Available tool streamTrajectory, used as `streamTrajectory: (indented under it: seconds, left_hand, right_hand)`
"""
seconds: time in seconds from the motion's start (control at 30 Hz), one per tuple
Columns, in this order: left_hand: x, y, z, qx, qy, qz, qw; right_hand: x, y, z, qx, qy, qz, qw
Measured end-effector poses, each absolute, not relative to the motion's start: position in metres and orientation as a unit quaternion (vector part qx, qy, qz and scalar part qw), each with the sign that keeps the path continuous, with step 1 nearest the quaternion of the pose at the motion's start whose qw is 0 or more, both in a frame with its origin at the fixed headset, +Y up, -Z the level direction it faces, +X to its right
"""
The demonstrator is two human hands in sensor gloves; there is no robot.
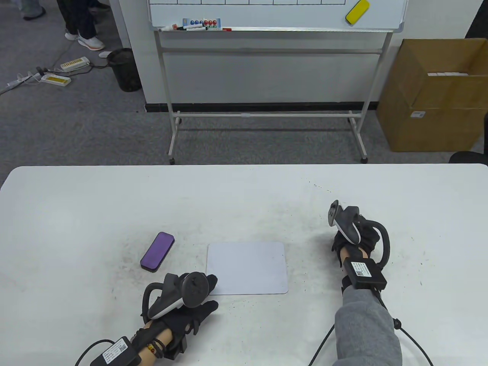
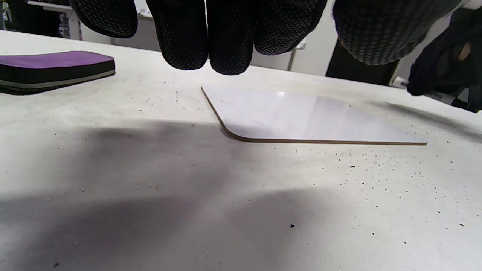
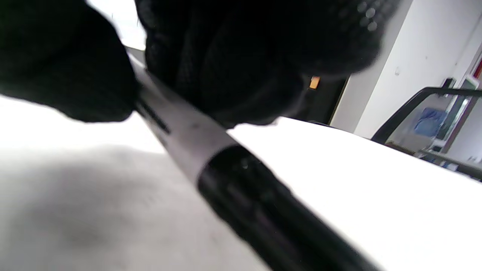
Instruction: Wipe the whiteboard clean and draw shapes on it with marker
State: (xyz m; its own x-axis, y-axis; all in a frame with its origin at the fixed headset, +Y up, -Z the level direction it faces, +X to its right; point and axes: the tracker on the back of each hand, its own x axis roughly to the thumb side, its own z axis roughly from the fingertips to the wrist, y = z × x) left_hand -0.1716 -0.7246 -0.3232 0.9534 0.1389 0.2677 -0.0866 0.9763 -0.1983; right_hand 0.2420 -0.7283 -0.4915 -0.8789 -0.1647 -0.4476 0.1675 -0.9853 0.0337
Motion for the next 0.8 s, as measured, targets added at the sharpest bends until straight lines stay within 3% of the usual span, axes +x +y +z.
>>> streamTrajectory:
  seconds: [0.4, 0.57, 0.8]
  left_hand:
    - [-0.172, -0.727, -0.322, -0.091, -0.139, 0.084, 0.982]
    - [-0.172, -0.728, -0.321, -0.065, -0.138, 0.131, 0.980]
    - [-0.171, -0.727, -0.319, -0.037, -0.143, 0.197, 0.969]
  right_hand:
    - [0.199, -0.673, -0.419, 0.133, 0.055, -0.978, -0.150]
    - [0.174, -0.668, -0.381, 0.078, 0.096, -0.945, -0.303]
    - [0.140, -0.675, -0.349, 0.024, 0.083, -0.883, -0.462]
